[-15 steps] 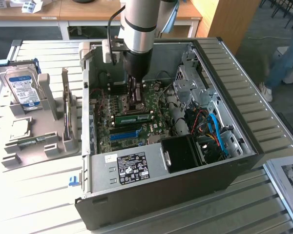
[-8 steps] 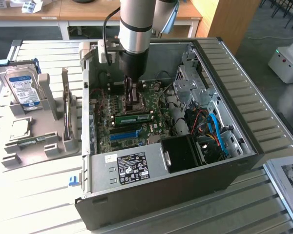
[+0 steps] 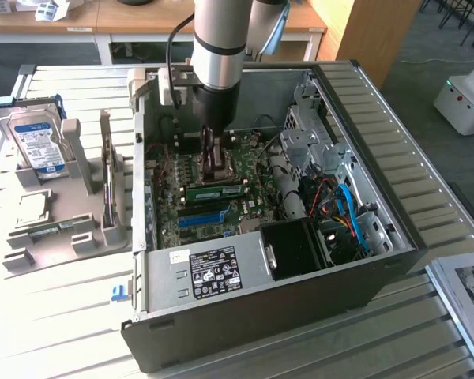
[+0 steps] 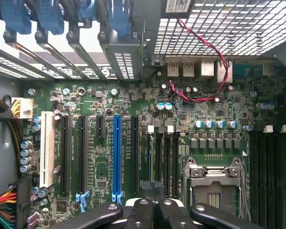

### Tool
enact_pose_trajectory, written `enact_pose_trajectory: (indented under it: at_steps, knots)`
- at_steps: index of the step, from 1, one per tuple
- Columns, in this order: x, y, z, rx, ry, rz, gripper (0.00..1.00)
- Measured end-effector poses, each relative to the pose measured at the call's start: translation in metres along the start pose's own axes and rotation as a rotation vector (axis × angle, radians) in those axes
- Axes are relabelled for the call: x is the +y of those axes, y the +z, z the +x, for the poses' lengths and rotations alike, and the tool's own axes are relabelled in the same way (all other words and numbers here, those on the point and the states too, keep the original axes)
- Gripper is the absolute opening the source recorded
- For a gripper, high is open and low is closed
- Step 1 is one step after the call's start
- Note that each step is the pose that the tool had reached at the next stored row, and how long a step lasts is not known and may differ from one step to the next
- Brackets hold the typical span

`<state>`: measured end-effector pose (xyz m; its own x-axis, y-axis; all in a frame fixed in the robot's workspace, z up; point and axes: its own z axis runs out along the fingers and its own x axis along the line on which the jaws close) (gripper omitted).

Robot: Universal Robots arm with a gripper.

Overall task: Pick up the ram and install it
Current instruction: 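Press down the ram until it locks into place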

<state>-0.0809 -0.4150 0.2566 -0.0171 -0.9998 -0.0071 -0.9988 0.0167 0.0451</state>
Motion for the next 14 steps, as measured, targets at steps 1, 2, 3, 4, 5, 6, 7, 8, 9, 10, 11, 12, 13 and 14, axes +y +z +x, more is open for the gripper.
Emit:
enact_pose_trajectory:
  at_steps: [1, 2, 3, 4, 5, 6, 7, 8, 9, 10, 11, 12, 13, 14]
  knots:
    - [0.0000, 0.0011, 0.000, 0.0001, 0.000, 0.0000, 0.10]
    - [0.0000, 0.0022, 0.000, -0.0001, 0.000, 0.0000, 0.10]
    - [0.0001, 0.0033, 0.000, -0.0001, 0.000, 0.0000, 0.10]
    - [0.0001, 0.0044, 0.000, -0.0001, 0.000, 0.0000, 0.10]
    - [0.0001, 0.0054, 0.000, 0.0000, 0.000, 0.0000, 0.10]
    - [0.0002, 0.0063, 0.000, 0.0000, 0.000, 0.0000, 0.10]
    - [0.0002, 0.0071, 0.000, 0.0000, 0.000, 0.0000, 0.10]
    - [0.0003, 0.0079, 0.000, 0.0000, 0.000, 0.0000, 0.10]
    - [0.0003, 0.0090, 0.000, 0.0000, 0.000, 0.0000, 0.10]
    - [0.0003, 0.0099, 0.000, -0.0001, 0.000, 0.0000, 0.10]
    - [0.0004, 0.0108, 0.000, -0.0001, 0.000, 0.0000, 0.10]
    - [0.0004, 0.0116, 0.000, -0.0001, 0.000, 0.0000, 0.10]
    - [0.0004, 0.0124, 0.000, 0.0000, 0.000, 0.0000, 0.10]
    - [0.0004, 0.0131, 0.000, 0.0000, 0.000, 0.0000, 0.10]
